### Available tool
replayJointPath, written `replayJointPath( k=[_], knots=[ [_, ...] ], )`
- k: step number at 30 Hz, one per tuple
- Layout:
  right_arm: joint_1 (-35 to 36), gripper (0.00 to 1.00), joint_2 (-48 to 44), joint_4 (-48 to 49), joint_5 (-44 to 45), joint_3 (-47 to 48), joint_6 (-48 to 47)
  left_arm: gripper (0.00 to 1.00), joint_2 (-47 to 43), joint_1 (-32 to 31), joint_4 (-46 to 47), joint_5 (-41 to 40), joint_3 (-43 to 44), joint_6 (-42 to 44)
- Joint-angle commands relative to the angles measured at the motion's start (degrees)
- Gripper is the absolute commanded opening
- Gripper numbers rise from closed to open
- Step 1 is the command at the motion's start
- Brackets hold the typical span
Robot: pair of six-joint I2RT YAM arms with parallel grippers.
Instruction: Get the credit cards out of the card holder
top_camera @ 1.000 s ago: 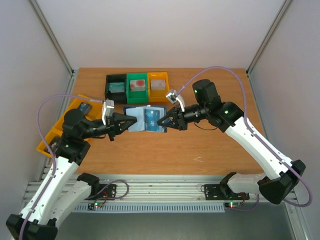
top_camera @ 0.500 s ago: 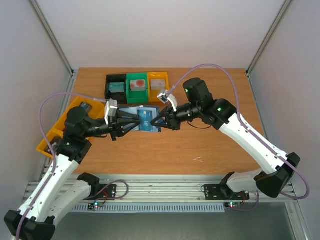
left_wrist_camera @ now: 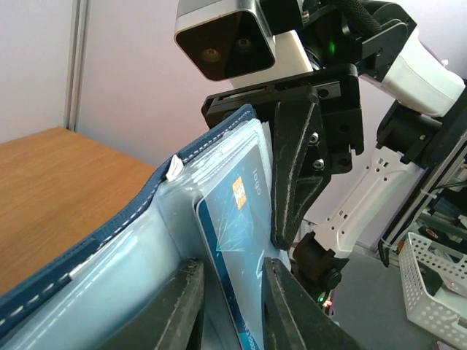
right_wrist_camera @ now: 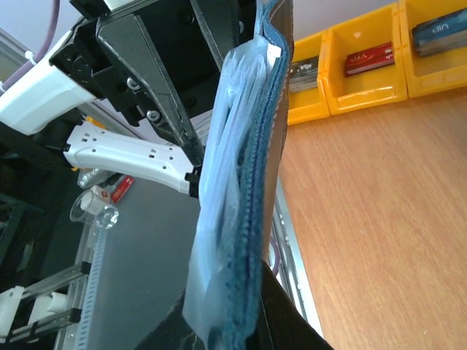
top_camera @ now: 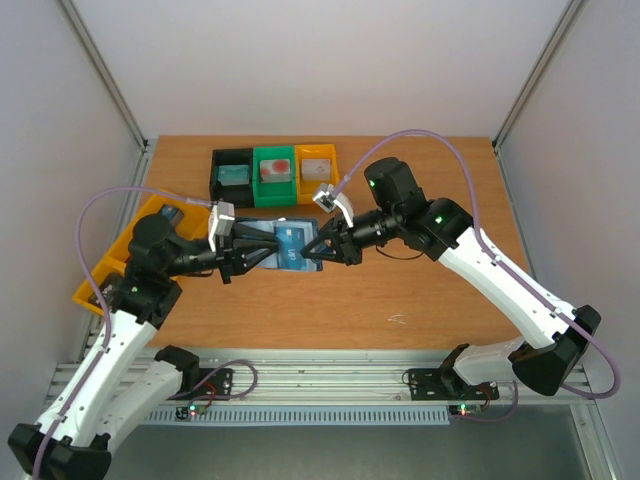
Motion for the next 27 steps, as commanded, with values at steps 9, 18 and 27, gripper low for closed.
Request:
replayJointPath(
  k=[9,18,27],
  knots=[
    [1.5,0.01,1.3,9.5,1.5,0.3,0.8,0.0,0.2,-0.7,9.4,7.0,-1.5,-2.0],
    [1.5,0.26,-0.4,8.4,2.4,-0.9,1.0,0.0,-4.4,-0.5,-0.8,0.6,-0.2,4.9],
    [0.8,0.26,-3.6,4.9,1.6,-2.6,-0.3,0.0,-4.5,0.6,-0.7,-1.2,-0.3,2.9]
  ],
)
